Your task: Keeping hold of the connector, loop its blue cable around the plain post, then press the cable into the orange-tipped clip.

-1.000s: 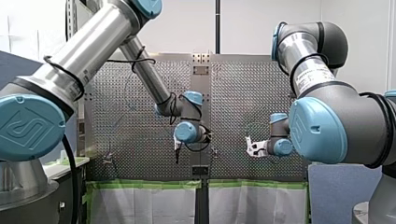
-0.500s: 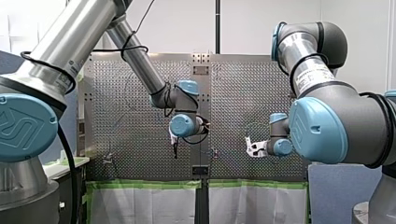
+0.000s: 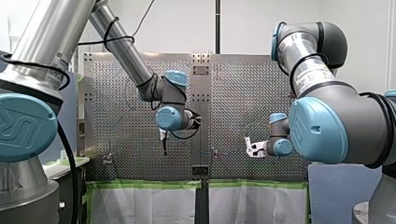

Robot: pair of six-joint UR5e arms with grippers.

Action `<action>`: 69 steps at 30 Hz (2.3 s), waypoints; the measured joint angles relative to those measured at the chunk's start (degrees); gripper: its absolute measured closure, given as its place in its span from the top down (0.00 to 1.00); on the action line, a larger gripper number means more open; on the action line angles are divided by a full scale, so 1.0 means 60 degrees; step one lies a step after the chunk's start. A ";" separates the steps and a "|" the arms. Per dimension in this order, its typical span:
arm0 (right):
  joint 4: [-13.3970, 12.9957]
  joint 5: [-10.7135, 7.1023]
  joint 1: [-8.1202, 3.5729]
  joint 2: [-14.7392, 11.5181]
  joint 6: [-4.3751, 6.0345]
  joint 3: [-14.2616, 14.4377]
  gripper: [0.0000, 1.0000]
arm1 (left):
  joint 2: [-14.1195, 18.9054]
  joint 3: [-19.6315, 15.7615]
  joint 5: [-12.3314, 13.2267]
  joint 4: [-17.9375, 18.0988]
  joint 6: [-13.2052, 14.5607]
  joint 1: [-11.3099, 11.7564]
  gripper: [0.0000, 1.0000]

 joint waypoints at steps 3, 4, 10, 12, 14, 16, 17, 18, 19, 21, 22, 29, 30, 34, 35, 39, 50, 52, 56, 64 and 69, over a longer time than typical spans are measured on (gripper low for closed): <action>0.0055 0.0007 0.0008 0.0000 -0.0002 -0.0001 0.00 | 0.0297 -0.0297 0.0004 0.0000 -0.0006 0.0000 1.00; 0.0082 0.0009 0.0009 0.0000 -0.0008 -0.0002 0.00 | 0.0385 -0.0384 0.0005 0.0002 -0.0007 0.0000 1.00; 0.0176 0.0024 0.0029 0.0000 -0.0095 -0.0004 0.00 | 0.0992 -0.0991 0.0004 0.0006 0.0022 -0.0001 1.00; 0.0177 0.0021 0.0036 0.0000 -0.0107 -0.0006 0.00 | 0.1125 -0.1126 -0.0001 0.0006 0.0030 -0.0002 1.00; 0.0178 0.0016 0.0038 0.0000 -0.0112 -0.0006 0.00 | 0.1181 -0.1180 -0.0005 0.0007 0.0033 -0.0002 1.00; 0.0178 0.0014 0.0040 0.0000 -0.0115 -0.0006 0.00 | 0.1209 -0.1210 -0.0007 0.0007 0.0035 -0.0002 1.00; 0.0178 0.0014 0.0040 0.0000 -0.0116 -0.0007 0.00 | 0.1216 -0.1217 -0.0007 0.0007 0.0035 -0.0002 1.00; 0.0178 0.0013 0.0041 0.0000 -0.0116 -0.0007 0.00 | 0.1220 -0.1221 -0.0008 0.0007 0.0035 -0.0002 1.00; 0.0178 0.0013 0.0042 0.0000 -0.0117 -0.0007 0.00 | 0.1223 -0.1224 -0.0008 0.0007 0.0035 -0.0002 1.00; 0.0178 0.0012 0.0043 0.0000 -0.0117 -0.0007 0.00 | 0.1224 -0.1225 -0.0008 0.0007 0.0036 -0.0002 1.00; 0.0178 0.0012 0.0043 0.0000 -0.0118 -0.0007 0.00 | 0.1224 -0.1225 -0.0008 0.0007 0.0036 -0.0002 1.00; 0.0178 0.0012 0.0042 0.0000 -0.0117 -0.0007 0.00 | 0.1227 -0.1228 -0.0008 0.0007 0.0036 -0.0002 1.00; 0.0178 0.0012 0.0043 0.0000 -0.0117 -0.0007 0.00 | 0.1227 -0.1228 -0.0008 0.0007 0.0036 -0.0002 1.00; 0.0178 0.0012 0.0043 0.0000 -0.0117 -0.0007 0.00 | 0.1227 -0.1228 -0.0008 0.0007 0.0036 -0.0002 1.00; 0.0178 0.0011 0.0042 0.0000 -0.0117 -0.0007 0.00 | 0.1227 -0.1228 -0.0008 0.0007 0.0036 -0.0002 1.00; 0.0177 0.0012 0.0042 0.0000 -0.0118 -0.0007 0.00 | 0.1227 -0.1228 -0.0008 0.0007 0.0036 -0.0002 1.00; 0.0177 0.0012 0.0043 0.0000 -0.0118 -0.0007 0.00 | 0.1227 -0.1228 -0.0008 0.0007 0.0036 -0.0002 1.00; 0.0178 0.0012 0.0042 0.0000 -0.0117 -0.0007 0.00 | 0.1227 -0.1228 -0.0008 0.0007 0.0036 -0.0002 1.00; 0.0178 0.0012 0.0042 0.0000 -0.0117 -0.0008 0.00 | 0.1227 -0.1228 -0.0008 0.0007 0.0036 -0.0002 1.00; 0.0178 0.0012 0.0043 0.0000 -0.0117 -0.0006 0.00 | 0.1227 -0.1228 -0.0008 0.0007 0.0036 -0.0002 1.00; 0.0177 0.0012 0.0042 0.0000 -0.0117 -0.0007 0.00 | 0.1227 -0.1228 -0.0008 0.0007 0.0036 -0.0002 1.00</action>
